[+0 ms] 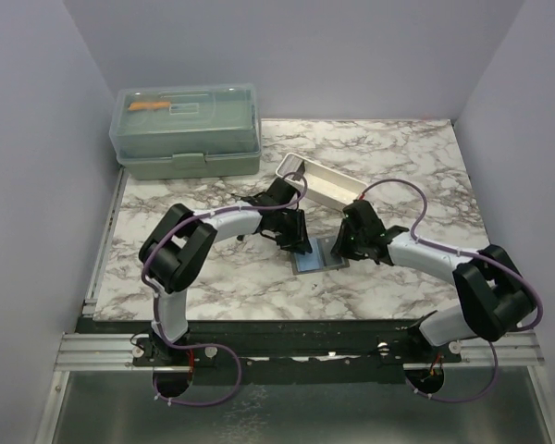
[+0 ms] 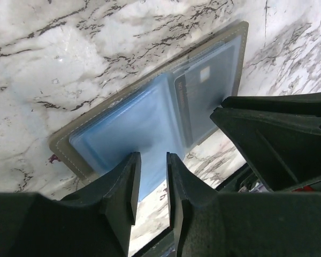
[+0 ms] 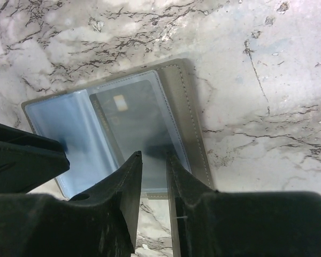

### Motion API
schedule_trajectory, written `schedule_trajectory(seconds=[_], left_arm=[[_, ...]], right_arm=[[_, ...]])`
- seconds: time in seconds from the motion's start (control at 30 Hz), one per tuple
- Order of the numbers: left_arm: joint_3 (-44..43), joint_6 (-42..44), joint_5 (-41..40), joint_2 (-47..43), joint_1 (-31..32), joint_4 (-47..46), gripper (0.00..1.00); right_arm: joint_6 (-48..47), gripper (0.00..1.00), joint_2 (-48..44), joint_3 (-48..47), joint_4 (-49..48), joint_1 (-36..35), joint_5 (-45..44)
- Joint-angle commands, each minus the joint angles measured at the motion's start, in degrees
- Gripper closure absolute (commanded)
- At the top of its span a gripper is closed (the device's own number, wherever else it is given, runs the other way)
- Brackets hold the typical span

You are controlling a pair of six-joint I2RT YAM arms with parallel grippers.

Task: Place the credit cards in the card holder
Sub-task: Pick up the credit card from the storage box.

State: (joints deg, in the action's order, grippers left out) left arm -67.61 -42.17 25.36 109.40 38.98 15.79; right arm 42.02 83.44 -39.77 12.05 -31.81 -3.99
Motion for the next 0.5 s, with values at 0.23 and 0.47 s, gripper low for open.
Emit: schedule_trajectory(seconds=[0.23, 0.47], left_arm=[[-6.76, 6.89, -7.93, -7.04, -4.87, 3.62, 0.44], [-26.78, 18.82, -25.5, 2.56, -6.61, 8.27, 0.16]], right_arm=[[-4.78, 0.64, -4.43, 3.01, -0.83, -0.09, 1.46], [-6.1, 0.61, -6.3, 2.44, -1.93, -0.09, 3.63]])
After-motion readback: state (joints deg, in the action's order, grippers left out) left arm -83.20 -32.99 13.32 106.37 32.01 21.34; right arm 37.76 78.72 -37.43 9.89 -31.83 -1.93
